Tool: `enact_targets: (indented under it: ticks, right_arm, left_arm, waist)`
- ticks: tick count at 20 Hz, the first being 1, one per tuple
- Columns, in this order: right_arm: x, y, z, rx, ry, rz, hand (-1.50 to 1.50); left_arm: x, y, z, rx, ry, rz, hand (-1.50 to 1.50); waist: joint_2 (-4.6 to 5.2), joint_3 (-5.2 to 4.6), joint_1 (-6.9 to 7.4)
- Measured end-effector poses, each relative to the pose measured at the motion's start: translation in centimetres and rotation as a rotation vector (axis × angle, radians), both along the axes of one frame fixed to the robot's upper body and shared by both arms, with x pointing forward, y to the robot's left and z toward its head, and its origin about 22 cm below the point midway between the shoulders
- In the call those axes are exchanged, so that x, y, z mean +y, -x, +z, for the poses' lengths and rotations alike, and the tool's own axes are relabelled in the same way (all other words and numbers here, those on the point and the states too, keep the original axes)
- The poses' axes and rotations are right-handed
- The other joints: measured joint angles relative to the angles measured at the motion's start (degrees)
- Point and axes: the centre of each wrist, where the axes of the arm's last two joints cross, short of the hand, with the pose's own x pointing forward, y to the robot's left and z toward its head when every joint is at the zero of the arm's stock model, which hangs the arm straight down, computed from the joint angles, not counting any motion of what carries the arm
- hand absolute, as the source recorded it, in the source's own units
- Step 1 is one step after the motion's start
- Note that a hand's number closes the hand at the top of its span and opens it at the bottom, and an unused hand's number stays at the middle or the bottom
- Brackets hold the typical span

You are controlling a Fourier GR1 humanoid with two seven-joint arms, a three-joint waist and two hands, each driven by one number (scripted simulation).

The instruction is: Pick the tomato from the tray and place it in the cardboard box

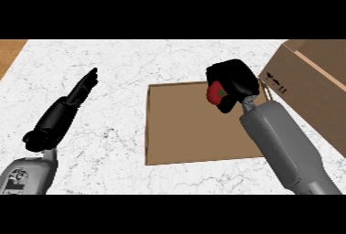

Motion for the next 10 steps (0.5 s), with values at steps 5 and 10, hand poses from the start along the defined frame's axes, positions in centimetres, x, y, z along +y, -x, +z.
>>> enact_targets:
  ticks: [5, 10]
  right_arm:
    - [-0.3, 0.7, 4.8, -0.125, -0.055, -0.043, 1.50]
    - [-2.9, 0.5, 8.7, -0.228, -0.204, -0.251, 1.50]
  left_arm:
    - [0.4, -0.2, 0.1, 0.004, 0.010, 0.008, 0.00]
    - [0.9, 0.1, -0.7, 0.002, 0.004, 0.014, 0.00]
  waist:
    - [-0.23, -0.01, -0.62]
    - [-0.25, -0.02, -0.95]
